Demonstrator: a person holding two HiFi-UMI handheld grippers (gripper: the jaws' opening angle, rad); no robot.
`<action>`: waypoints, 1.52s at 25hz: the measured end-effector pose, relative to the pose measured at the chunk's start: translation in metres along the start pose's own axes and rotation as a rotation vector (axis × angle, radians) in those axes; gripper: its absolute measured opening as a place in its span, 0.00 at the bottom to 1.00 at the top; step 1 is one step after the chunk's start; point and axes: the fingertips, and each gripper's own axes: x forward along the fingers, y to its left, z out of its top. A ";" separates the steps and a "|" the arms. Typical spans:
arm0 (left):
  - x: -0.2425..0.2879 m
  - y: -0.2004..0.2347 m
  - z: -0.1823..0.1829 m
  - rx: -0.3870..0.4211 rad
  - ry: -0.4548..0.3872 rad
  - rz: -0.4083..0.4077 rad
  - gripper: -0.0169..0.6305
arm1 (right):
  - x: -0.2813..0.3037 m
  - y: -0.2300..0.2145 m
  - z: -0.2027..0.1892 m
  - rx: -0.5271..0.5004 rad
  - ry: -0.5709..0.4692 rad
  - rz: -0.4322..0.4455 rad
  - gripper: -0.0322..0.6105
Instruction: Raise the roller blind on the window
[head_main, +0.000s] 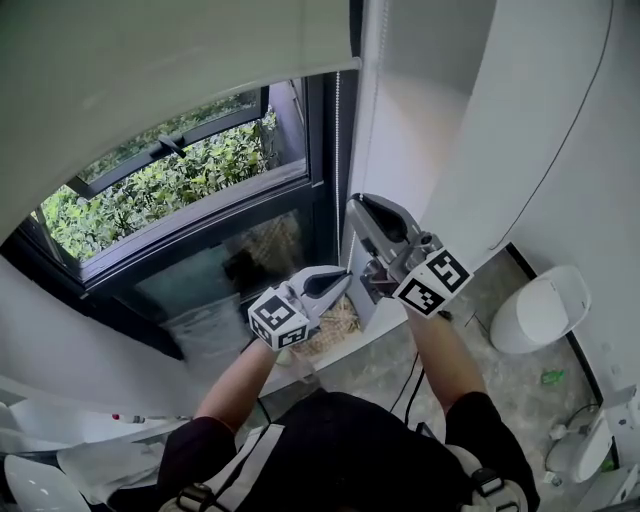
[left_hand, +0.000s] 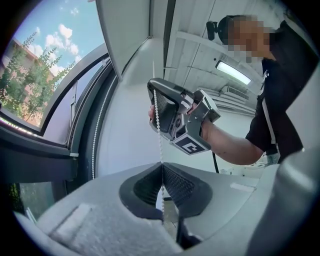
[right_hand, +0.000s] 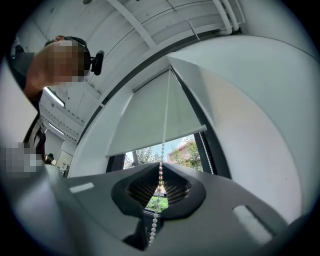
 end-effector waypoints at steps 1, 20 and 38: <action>0.000 0.000 -0.002 0.002 0.006 -0.002 0.04 | 0.000 0.002 0.000 0.001 -0.001 0.011 0.08; -0.031 -0.006 -0.126 -0.099 0.329 -0.087 0.16 | -0.066 -0.019 -0.131 -0.005 0.211 -0.109 0.07; 0.003 0.021 0.107 -0.147 -0.225 -0.162 0.23 | -0.071 -0.001 -0.125 0.044 0.160 -0.075 0.08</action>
